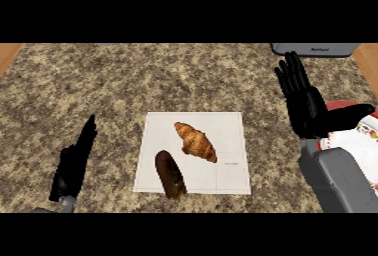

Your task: Pick the croissant from the placemat and place it in the plate

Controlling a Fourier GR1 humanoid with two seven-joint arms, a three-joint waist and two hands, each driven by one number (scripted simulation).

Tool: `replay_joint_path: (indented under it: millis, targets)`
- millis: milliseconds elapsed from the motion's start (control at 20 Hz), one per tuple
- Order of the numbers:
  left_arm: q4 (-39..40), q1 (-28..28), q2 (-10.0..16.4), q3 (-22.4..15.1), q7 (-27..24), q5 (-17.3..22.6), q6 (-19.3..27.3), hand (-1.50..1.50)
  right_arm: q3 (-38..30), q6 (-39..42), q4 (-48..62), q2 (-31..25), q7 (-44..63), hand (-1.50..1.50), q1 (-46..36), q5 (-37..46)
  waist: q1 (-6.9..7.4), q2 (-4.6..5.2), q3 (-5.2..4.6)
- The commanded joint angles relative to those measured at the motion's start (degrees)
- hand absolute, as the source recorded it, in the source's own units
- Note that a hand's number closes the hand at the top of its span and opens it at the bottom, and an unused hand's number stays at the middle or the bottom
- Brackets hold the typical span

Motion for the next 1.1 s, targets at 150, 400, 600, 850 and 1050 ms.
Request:
replay_joint_path:
  millis: [150,400,600,850,1050]
  targets:
    - [-1.63,-5.22,-0.45,0.81,-0.65,1.99,-3.53,0.0,12.56,22.58,2.65,1.34,4.16,1.5,-10.74,-3.28,5.23,1.58,1.08]
    - [-0.22,-10.25,-0.39,3.48,0.73,6.34,-7.83,0.0,15.21,26.75,12.06,-1.29,-9.31,-1.5,-19.3,8.94,4.47,2.34,1.14]
    - [2.1,-9.86,-0.54,4.74,-0.77,7.91,-9.53,0.0,15.18,41.62,20.98,-1.36,-18.35,-1.5,-16.72,3.21,3.81,2.37,1.23]
    - [3.46,-11.05,-0.29,5.77,-0.43,8.73,-10.89,0.0,19.91,49.29,27.65,-6.37,-29.14,-1.5,-24.29,14.95,3.48,1.8,1.23]
    - [5.91,-10.05,-1.11,5.99,-3.24,7.93,-11.41,0.0,24.84,46.34,33.63,-4.36,-36.87,-1.5,-27.44,24.2,2.78,1.38,1.17]
